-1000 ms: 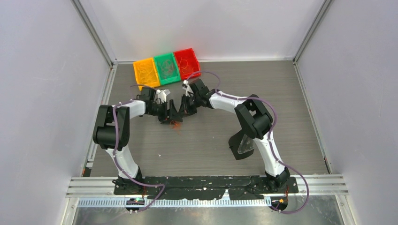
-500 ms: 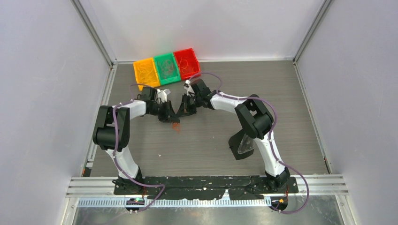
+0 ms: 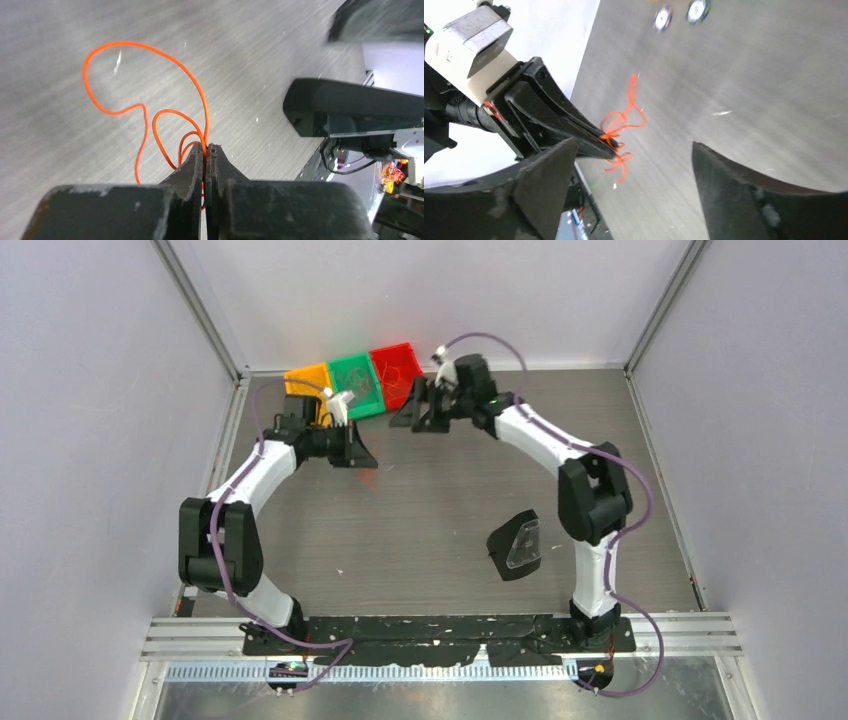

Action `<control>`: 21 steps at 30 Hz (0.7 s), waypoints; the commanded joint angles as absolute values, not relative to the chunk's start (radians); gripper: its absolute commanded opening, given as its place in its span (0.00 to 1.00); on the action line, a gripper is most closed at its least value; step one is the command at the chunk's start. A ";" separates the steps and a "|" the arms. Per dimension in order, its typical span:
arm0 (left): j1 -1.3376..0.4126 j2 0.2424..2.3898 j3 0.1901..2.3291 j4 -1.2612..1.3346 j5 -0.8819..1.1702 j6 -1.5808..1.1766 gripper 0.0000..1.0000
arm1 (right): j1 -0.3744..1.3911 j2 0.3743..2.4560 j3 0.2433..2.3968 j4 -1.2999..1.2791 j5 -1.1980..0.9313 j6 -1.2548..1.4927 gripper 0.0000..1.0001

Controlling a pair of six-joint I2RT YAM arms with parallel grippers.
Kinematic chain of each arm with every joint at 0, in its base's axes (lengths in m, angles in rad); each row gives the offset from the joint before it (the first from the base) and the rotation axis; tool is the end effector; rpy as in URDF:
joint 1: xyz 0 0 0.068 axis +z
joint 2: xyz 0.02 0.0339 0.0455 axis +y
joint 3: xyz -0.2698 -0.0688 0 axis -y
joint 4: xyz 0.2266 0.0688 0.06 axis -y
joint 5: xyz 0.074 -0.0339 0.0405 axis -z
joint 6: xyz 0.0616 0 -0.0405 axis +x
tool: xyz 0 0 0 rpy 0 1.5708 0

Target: Untangle the cables

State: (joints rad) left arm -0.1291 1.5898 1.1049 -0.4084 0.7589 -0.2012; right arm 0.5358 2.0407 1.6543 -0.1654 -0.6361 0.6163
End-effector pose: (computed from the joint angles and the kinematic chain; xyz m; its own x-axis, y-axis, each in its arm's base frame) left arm 0.3198 -0.0843 0.2382 -0.8612 -0.0344 -0.5071 0.3562 0.6707 -0.6506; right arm 0.3940 0.2765 0.2595 -0.8566 0.0321 -0.5149 -0.4295 0.5084 0.7464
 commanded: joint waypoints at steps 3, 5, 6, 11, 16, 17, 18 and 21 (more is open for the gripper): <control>-0.135 1.692 1.474 -0.357 0.709 -0.226 0.00 | 0.364 1.818 1.739 -0.227 -0.570 0.450 0.99; -0.148 1.791 1.643 -0.362 0.674 -0.250 0.00 | 0.315 1.795 1.746 -0.251 -0.553 0.418 1.00; -0.155 1.846 1.727 -0.368 0.649 -0.259 0.00 | 0.300 1.789 1.745 -0.266 -0.543 0.401 1.00; -0.176 2.137 2.116 -0.329 0.565 -0.339 0.00 | 0.199 1.718 1.684 -0.306 -0.519 0.336 1.00; -0.193 2.377 2.428 -0.213 0.436 -0.322 0.00 | 0.145 1.681 1.617 -0.339 -0.517 0.310 1.00; -0.199 2.410 2.452 -0.180 0.421 -0.291 0.02 | 0.141 1.679 1.611 -0.339 -0.515 0.309 1.00; -0.207 2.434 2.458 -0.144 0.407 -0.251 0.05 | 0.136 1.675 1.602 -0.339 -0.513 0.308 1.00; -0.223 2.488 2.452 -0.059 0.340 -0.172 0.12 | 0.132 1.671 1.589 -0.340 -0.507 0.301 1.00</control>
State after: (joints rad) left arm -0.1978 2.4416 2.4058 -0.2268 0.4530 -0.2729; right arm 0.1349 1.7252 1.6005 -0.3378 -0.5190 0.3367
